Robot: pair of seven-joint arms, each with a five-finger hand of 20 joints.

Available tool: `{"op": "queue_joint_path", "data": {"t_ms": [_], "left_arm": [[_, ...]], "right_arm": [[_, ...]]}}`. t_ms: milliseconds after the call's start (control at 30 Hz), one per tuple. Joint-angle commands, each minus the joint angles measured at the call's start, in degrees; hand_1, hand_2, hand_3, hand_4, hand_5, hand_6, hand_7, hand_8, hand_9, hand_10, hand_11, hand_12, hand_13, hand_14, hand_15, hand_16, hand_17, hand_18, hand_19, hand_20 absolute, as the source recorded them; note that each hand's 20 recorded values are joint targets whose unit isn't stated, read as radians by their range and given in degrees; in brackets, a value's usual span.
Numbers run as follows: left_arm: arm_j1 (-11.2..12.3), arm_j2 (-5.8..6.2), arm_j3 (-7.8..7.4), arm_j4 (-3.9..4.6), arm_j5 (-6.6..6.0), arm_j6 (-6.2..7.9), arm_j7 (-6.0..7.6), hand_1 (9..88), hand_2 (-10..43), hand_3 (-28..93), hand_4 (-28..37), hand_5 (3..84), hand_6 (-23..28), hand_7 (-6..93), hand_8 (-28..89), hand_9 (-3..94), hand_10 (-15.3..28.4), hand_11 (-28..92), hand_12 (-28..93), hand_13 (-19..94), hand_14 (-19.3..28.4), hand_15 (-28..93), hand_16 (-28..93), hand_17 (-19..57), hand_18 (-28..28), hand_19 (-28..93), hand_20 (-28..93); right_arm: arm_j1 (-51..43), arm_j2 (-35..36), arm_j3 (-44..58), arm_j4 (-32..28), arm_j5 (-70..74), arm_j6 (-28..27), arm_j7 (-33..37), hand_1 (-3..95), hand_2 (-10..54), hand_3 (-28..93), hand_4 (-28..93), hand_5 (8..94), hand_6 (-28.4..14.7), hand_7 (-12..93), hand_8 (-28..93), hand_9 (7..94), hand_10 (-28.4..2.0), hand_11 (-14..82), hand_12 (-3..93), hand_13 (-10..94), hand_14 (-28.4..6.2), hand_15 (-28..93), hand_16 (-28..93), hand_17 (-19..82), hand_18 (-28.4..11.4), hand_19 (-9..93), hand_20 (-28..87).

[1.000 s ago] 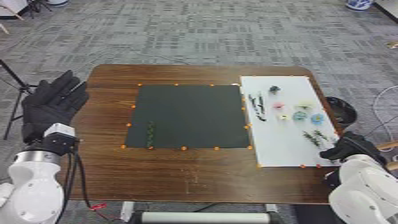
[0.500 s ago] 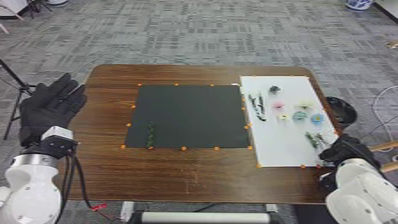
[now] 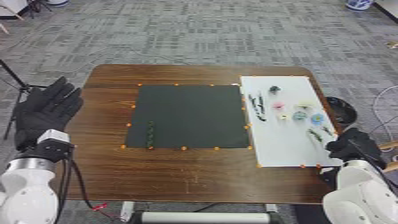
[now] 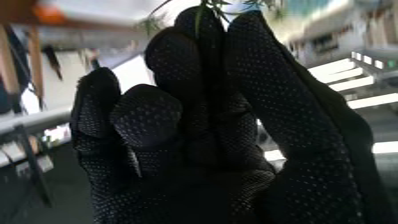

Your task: Arrange flowers

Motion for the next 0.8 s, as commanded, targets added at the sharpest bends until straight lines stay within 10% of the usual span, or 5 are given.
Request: {"op": "queue_joint_path", "data": {"t_ms": [33, 800], "left_arm": [[3.4, -2.47, -1.28, -1.29, 0.08, 0.86, 0.93, 25.5, 15.8, 75, -28.3, 45.5, 10.3, 10.7, -8, 34.8, 16.4, 22, 11, 26, 15.9, 28, -4, -6.4, 15.7, 37, 10], [6.7, -5.95, -2.44, -2.54, 0.05, 1.89, 2.38, 25.7, 16.0, 75, -28.3, 45.5, 10.2, 10.8, -8, 34.8, 16.3, 22, 11, 26, 15.8, 28, -5, -6.4, 15.7, 37, 10]], "right_arm": [[2.6, 2.6, -2.6, -4.1, -4.3, 6.7, -2.0, 50.8, -6.8, 69, -19, 72.3, -2.0, 42, 20, 72.2, -12.9, 43.1, 49.9, 70, -11.1, 75, 40, 37, -24.5, 83, 36], [47.4, -6.9, -45.2, 10.2, 15.2, 2.5, -17.6, 48.5, -6.2, 70, -17, 72.0, -1.6, 44, 21, 72.6, -12.8, 45.5, 49.6, 71, -11.0, 75, 40, 37, -24.0, 84, 37]]}}
